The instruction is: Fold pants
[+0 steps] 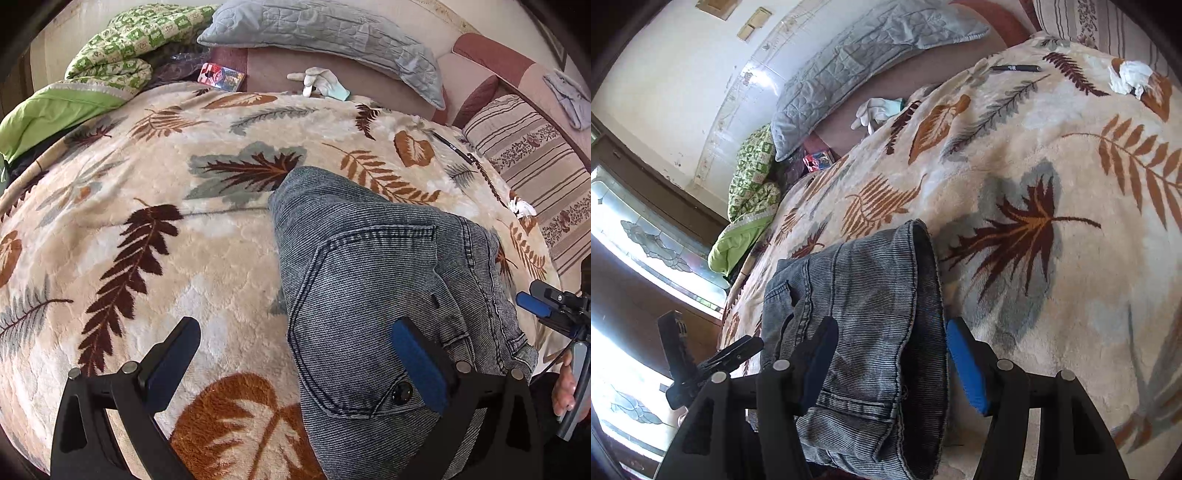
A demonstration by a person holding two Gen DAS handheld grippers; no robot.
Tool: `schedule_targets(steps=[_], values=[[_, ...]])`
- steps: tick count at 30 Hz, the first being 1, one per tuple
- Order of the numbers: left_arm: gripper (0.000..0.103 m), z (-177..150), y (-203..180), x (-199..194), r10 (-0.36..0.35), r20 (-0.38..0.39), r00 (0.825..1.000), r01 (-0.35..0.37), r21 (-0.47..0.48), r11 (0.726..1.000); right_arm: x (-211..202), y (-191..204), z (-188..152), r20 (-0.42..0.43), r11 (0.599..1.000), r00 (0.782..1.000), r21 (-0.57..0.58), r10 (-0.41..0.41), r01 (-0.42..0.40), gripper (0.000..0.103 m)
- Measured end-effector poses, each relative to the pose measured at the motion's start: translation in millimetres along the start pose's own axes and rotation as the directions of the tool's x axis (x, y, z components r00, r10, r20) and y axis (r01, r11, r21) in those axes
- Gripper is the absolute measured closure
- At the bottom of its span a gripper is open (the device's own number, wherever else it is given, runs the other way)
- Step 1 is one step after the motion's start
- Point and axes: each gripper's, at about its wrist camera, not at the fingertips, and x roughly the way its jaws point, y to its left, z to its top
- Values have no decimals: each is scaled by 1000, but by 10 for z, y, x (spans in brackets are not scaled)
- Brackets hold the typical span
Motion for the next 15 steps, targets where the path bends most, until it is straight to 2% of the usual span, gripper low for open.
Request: schedule_targets(steps=[4,7,9,12,15], values=[[0,4,6,25,-54,-25,998,54,10,998,49,-212,26,-61,997,998,70,22,-18,38],[0,10,39,75,-124,-71,990,124,-6,992,76,-345,36,-97,994,994,108,41,-30,38],[0,16,61,123,-179,-100,979,177,-34,984,87,-412,38,-115,990,991,131,74,-59,38],[0,16,54,206,-267,-152,952,260,-64,963,122,-492,44,-138,980,982,172,128,-104,38],[0,18,12,276,-305,-190,933,299,-62,952,231,-534,54,-185,960,959,217,217,-175,38]])
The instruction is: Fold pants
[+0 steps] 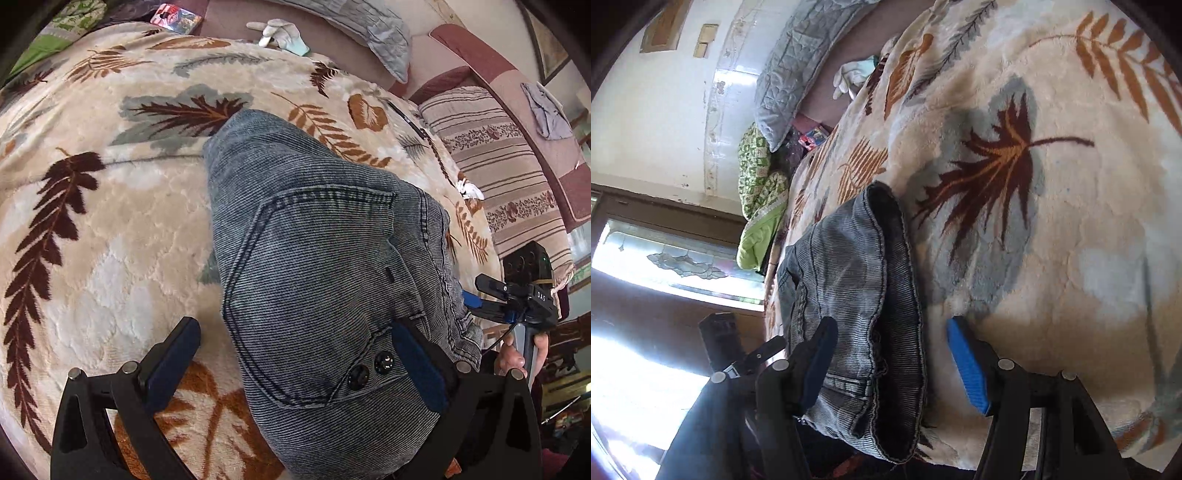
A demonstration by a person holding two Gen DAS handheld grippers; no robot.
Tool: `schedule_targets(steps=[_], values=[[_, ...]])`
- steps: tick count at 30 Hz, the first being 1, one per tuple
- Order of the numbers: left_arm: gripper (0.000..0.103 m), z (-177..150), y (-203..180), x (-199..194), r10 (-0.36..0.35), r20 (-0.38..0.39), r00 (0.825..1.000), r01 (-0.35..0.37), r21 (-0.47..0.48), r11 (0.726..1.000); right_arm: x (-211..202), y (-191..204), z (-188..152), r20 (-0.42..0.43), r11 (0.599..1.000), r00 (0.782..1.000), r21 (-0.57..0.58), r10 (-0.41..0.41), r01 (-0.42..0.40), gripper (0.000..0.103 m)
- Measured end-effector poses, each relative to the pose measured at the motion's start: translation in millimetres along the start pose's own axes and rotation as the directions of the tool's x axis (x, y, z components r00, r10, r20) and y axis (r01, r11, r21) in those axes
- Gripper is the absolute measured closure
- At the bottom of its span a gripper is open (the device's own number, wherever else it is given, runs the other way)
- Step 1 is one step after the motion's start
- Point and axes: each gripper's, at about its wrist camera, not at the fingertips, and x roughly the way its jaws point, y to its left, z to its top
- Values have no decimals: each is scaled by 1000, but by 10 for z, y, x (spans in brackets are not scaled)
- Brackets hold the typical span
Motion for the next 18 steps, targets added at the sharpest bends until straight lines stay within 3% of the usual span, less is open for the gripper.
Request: schedule_targets(steps=[3,6,9,13,18], values=[[0,30,27,15,-27,-5,1000,27,-8,1000,153,22,59,-72,999,996,0,47,-47,37],[0,82,86,14,-113,-14,994,112,-33,993,338,78,127,-144,995,985,1,98,-98,36],[0,153,91,61,-167,-28,986,166,-40,985,505,182,219,-183,994,978,-25,97,-103,36],[0,278,83,139,-226,-44,973,225,-40,974,694,237,356,-224,984,959,6,175,-178,35],[0,356,61,170,-301,-47,953,300,-31,954,907,453,373,-253,976,949,-62,189,-211,34]])
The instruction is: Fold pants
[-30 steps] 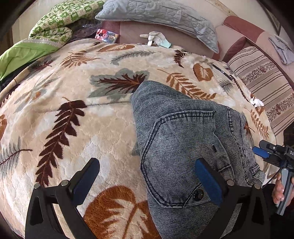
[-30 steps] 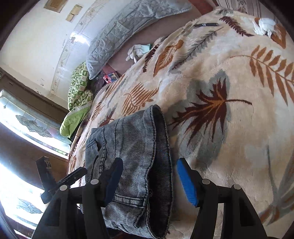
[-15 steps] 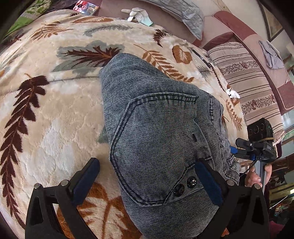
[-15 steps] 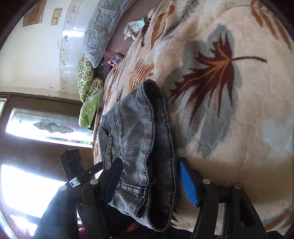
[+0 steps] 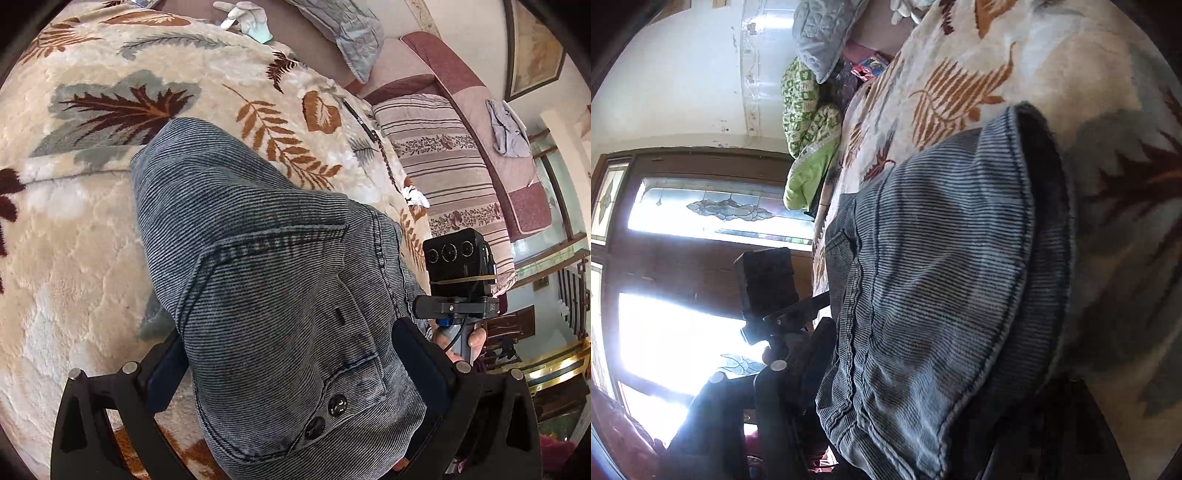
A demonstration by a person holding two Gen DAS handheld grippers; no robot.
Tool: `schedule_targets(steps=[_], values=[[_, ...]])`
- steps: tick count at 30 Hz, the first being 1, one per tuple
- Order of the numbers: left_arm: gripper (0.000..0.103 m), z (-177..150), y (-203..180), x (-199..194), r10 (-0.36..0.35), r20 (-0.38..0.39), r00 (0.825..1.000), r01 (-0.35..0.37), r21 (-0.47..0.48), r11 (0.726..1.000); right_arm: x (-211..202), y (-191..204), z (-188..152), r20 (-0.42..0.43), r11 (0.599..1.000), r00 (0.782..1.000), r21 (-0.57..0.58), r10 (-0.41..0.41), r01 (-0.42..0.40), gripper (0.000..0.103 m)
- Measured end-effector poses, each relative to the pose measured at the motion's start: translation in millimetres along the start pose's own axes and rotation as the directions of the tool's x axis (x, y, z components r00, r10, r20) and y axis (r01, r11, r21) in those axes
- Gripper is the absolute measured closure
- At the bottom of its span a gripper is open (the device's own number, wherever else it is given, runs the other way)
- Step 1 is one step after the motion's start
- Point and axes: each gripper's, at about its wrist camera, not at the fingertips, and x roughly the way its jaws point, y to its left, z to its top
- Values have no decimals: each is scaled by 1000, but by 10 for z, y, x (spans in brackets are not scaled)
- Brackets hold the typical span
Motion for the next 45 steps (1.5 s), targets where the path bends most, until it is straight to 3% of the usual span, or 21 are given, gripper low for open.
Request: schedule_targets(steps=[5,8,12,14,16,21,30,37,45], values=[[6,-16,-55,-17,-5,21,1000,4,47,999,31,70,-18,26,999,999,-31,-40,41,40],[15,-38,-121,-7,18,31,999,-21,96,995,-46,31,-67,39,995,995,-34,-89,90,54],[36,-53,-161,-14,66,51,996,-72,129,989,-70,97,-88,66,989,990,-64,-126,130,58],[61,-49,-124,-52,97,69,993,-105,115,988,-71,150,-92,79,986,987,-79,-139,145,59],[69,-45,-79,-92,94,79,992,-102,93,990,-66,188,-104,96,983,984,-94,-151,160,60],[76,-135,-239,-141,163,134,978,-184,165,969,-30,297,-137,145,976,977,-124,-159,177,60],[80,-109,-460,-579,165,270,949,-215,166,963,-127,569,-165,240,973,966,-180,-101,146,60],[80,243,-470,-895,219,306,926,-259,95,961,-207,948,142,279,980,960,-181,-26,79,60],[80,677,-373,-1099,289,384,877,-317,10,948,-20,1193,632,298,983,954,-181,35,21,60]])
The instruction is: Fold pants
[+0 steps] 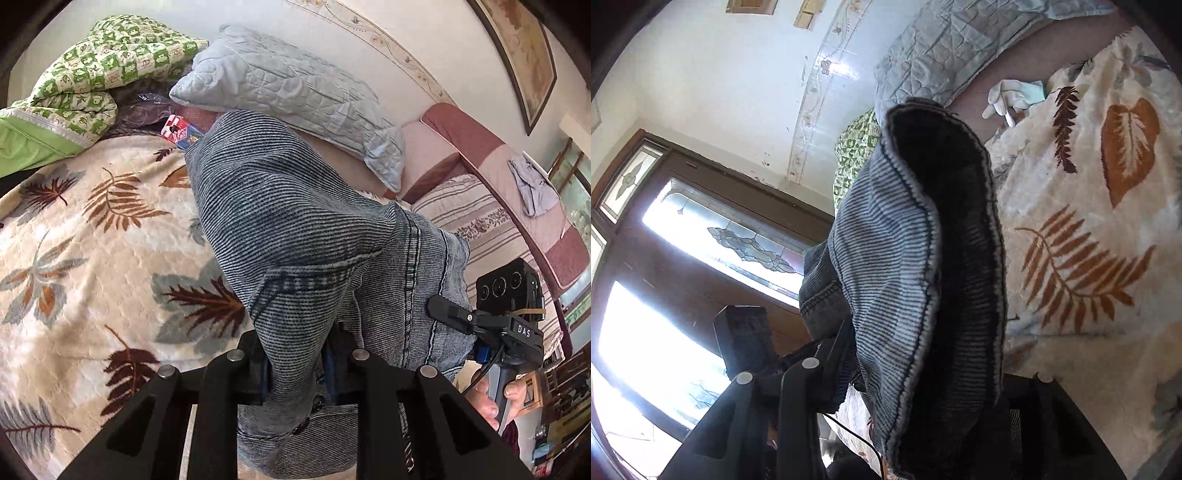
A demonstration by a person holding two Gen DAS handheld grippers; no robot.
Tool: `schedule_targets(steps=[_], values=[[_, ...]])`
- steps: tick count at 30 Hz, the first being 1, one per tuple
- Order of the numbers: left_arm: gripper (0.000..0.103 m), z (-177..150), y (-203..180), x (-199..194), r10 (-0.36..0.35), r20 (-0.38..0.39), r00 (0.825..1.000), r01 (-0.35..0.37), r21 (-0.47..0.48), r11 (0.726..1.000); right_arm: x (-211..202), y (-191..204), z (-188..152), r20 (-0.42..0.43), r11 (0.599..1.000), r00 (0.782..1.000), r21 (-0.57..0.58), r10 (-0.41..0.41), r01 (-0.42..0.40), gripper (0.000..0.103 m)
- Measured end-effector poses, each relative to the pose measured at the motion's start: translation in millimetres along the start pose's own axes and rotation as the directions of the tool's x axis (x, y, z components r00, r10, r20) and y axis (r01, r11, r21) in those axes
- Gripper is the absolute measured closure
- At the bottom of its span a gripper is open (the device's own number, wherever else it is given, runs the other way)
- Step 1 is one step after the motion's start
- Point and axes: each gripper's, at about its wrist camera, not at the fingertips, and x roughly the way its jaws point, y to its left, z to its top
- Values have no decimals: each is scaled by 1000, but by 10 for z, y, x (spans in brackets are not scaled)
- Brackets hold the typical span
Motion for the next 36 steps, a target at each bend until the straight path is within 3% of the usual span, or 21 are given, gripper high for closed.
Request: schedule_targets(steps=[6,12,15,17,19,22,27,30,32,34,36], values=[[80,29,234,262,45,-33,998,-46,-35,998,493,-239,115,-30,996,999,90,21,-18,60],[80,57,438,513,97,-69,993,-102,-66,993,798,-512,113,-66,988,998,153,-24,34,60],[79,30,516,698,157,-105,982,-164,-65,984,901,-619,70,-84,980,990,154,-115,127,60],[69,-10,546,792,218,-117,969,-224,-46,973,964,-687,41,-99,970,981,159,-170,184,60],[48,-55,572,845,284,-120,951,-290,-34,957,921,-709,-42,-88,960,969,143,-232,242,52],[36,-94,583,806,346,-122,930,-350,-11,937,798,-666,-24,-42,941,948,116,-315,317,46],[33,-103,552,445,411,-26,911,-412,-35,910,284,-312,4,130,915,908,3,-399,402,46],[30,-163,401,314,409,25,912,-409,1,912,124,-20,-92,201,920,918,-125,-343,371,46],[29,-224,247,345,420,35,907,-422,69,904,135,175,-193,203,915,927,-194,-314,352,47],[28,-315,130,438,443,32,896,-443,141,885,233,228,-283,143,926,947,-211,-287,313,56],[27,-421,97,613,482,-19,876,-468,206,859,444,120,-335,62,932,949,-177,-308,315,57]])
